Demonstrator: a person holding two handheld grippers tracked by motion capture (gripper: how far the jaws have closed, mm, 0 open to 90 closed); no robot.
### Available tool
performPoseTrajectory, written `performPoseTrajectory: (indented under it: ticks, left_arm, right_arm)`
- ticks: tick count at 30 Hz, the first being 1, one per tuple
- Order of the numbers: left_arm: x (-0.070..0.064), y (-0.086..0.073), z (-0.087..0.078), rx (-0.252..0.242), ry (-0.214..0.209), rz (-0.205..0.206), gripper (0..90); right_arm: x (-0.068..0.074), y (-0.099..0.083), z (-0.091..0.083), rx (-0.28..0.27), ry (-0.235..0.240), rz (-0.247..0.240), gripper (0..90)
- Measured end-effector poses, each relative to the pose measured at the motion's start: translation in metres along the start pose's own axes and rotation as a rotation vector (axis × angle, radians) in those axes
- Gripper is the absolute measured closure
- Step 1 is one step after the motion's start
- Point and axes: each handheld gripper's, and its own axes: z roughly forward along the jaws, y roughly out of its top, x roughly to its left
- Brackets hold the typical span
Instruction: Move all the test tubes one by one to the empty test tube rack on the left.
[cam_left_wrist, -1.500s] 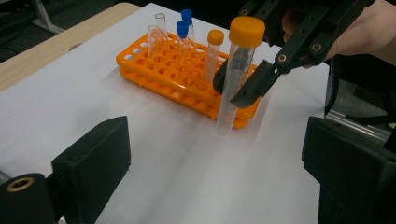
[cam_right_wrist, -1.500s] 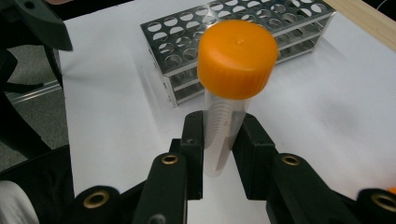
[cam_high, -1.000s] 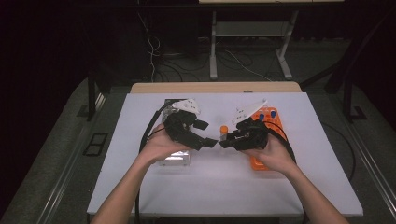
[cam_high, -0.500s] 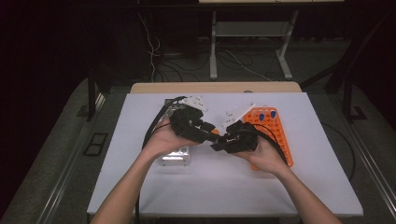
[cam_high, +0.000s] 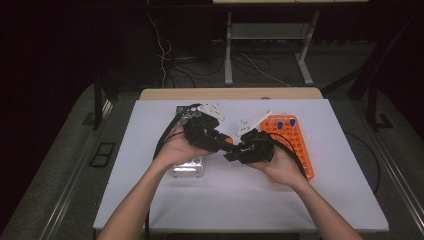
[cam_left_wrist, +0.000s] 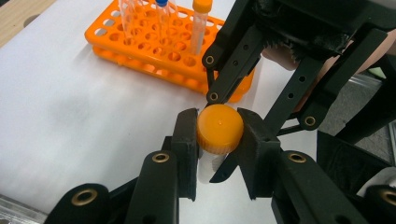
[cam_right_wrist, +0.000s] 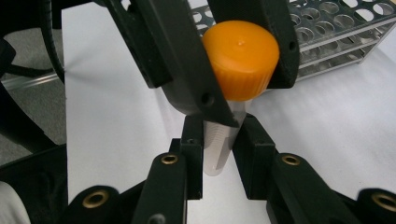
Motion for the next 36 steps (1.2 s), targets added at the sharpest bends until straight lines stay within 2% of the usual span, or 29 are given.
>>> performPoseTrajectory:
  ticks: [4, 5, 7, 10, 12, 13, 14, 15, 17, 18, 19, 22, 25, 26, 36]
  left_arm:
    - [0.003, 0.003, -0.003, -0.004, 0.006, 0.007, 68.6]
    - [0.004, 0.004, -0.005, -0.009, 0.007, 0.003, 68.7]
    - [0.006, 0.005, -0.008, -0.013, 0.011, -0.001, 68.7]
    - [0.009, 0.008, -0.013, -0.016, 0.024, -0.006, 68.7]
    - [0.012, 0.01, -0.016, -0.021, 0.033, -0.014, 68.7]
    - [0.014, 0.011, -0.018, -0.019, 0.037, -0.011, 68.7]
    - [0.015, 0.011, -0.019, -0.022, 0.041, -0.016, 68.7]
    - [0.017, 0.012, -0.02, -0.017, 0.046, -0.017, 68.7]
    - [0.02, 0.013, -0.022, -0.018, 0.054, -0.026, 68.7]
    - [0.022, 0.013, -0.023, -0.017, 0.058, -0.025, 68.7]
    - [0.024, 0.014, -0.024, -0.016, 0.062, -0.029, 68.7]
    - [0.029, 0.015, -0.028, -0.018, 0.069, -0.037, 68.7]
    - [0.035, 0.017, -0.032, -0.023, 0.081, -0.047, 68.7]
    - [0.037, 0.017, -0.033, -0.023, 0.087, -0.05, 68.7]
    - [0.057, 0.021, -0.044, -0.023, 0.119, -0.079, 68.7]
  right_arm:
    - [-0.001, 0.0, -0.003, -0.014, -0.001, 0.015, 66.5]
    - [-0.002, -0.001, -0.006, -0.022, -0.006, 0.027, 61.7]
    - [-0.002, -0.001, -0.008, -0.026, -0.01, 0.031, 60.5]
    - [-0.004, -0.004, -0.015, -0.039, -0.027, 0.054, 51.7]
    - [-0.005, -0.005, -0.017, -0.044, -0.029, 0.059, 49.8]
    - [-0.008, -0.008, -0.021, -0.053, -0.038, 0.081, 43.8]
    - [-0.008, -0.008, -0.021, -0.053, -0.038, 0.081, 43.8]
    - [-0.01, -0.011, -0.025, -0.064, -0.05, 0.1, 38.4]
    - [-0.01, -0.012, -0.026, -0.067, -0.056, 0.108, 35.9]
    - [-0.012, -0.015, -0.029, -0.073, -0.075, 0.126, 27.4]
    - [-0.012, -0.015, -0.029, -0.073, -0.075, 0.126, 27.4]
    - [-0.014, -0.019, -0.036, -0.093, -0.104, 0.159, 10.4]
    - [-0.015, -0.023, -0.04, -0.108, -0.103, 0.173, 7.4]
    - [-0.016, -0.024, -0.042, -0.107, -0.106, 0.175, 0.0]
    - [-0.018, -0.036, -0.059, -0.13, -0.109, 0.203, 0.1]
